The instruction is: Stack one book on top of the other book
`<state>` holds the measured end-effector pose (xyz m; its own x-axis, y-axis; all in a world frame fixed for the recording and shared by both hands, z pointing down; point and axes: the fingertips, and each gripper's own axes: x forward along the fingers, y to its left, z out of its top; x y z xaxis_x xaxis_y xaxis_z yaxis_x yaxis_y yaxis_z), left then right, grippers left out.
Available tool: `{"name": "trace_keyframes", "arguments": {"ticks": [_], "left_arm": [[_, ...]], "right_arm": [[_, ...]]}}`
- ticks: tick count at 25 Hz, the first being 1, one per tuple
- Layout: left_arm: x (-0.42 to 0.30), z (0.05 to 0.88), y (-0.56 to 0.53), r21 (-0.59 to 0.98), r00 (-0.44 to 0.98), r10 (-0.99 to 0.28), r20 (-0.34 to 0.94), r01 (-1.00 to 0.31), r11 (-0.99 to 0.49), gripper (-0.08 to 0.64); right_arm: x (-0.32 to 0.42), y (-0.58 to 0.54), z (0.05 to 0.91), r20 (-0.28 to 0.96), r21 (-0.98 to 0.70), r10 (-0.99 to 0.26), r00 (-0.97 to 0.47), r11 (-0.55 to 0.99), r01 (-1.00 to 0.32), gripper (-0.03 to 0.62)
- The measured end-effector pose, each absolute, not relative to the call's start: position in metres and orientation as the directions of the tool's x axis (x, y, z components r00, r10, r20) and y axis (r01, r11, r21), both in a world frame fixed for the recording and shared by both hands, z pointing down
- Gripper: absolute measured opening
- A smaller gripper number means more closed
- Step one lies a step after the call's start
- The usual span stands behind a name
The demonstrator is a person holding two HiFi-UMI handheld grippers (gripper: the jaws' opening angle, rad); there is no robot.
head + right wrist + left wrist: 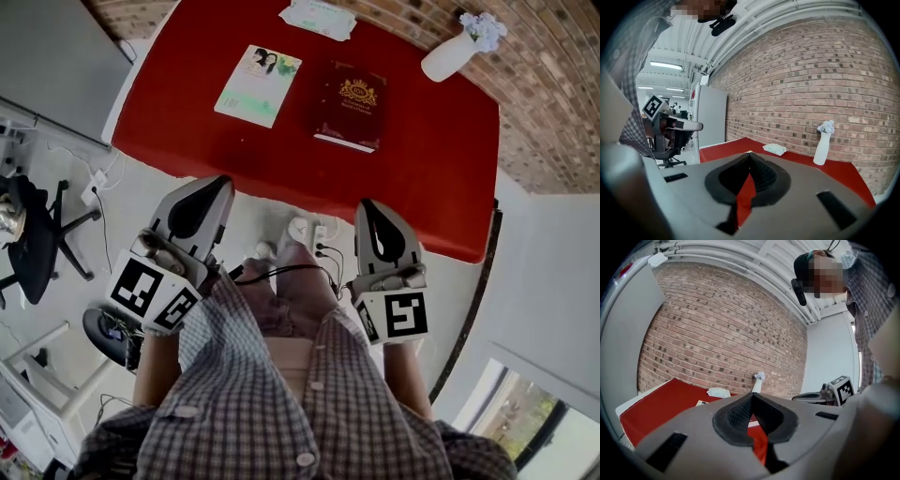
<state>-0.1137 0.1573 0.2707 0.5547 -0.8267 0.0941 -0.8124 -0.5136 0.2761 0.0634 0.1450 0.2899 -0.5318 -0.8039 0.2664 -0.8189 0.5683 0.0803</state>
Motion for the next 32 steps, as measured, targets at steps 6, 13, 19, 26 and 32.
{"name": "trace_keyframes", "arguments": {"ticks": [6, 13, 19, 26, 32], "left_arm": [[-0.112, 0.275, 0.123, 0.281, 0.531, -0.84, 0.115, -0.828, -0.485, 0.008], [-0.099, 0.269, 0.076, 0.269, 0.496, -0.86, 0.118, -0.85, -0.453, 0.008], [-0.095, 0.262, 0.046, 0.26, 0.456, -0.88, 0.134, -0.873, -0.413, 0.008], [-0.095, 0.271, 0.019, 0.258, 0.444, -0.881, 0.164, -0.881, -0.396, 0.008], [-0.103, 0.276, -0.007, 0.246, 0.48, -0.861, 0.168, -0.866, -0.435, 0.008]], "right_arm": [[0.06, 0.107, 0.299, 0.291, 0.069, -0.773, -0.564, 0.605, -0.793, 0.008], [0.063, 0.058, 0.302, 0.299, 0.059, -0.734, -0.61, 0.652, -0.756, 0.008], [0.067, 0.026, 0.299, 0.287, 0.038, -0.704, -0.649, 0.686, -0.727, 0.008], [0.07, 0.005, 0.31, 0.297, 0.006, -0.696, -0.654, 0.686, -0.727, 0.008], [0.058, -0.012, 0.315, 0.31, 0.011, -0.712, -0.63, 0.665, -0.746, 0.008]]}}
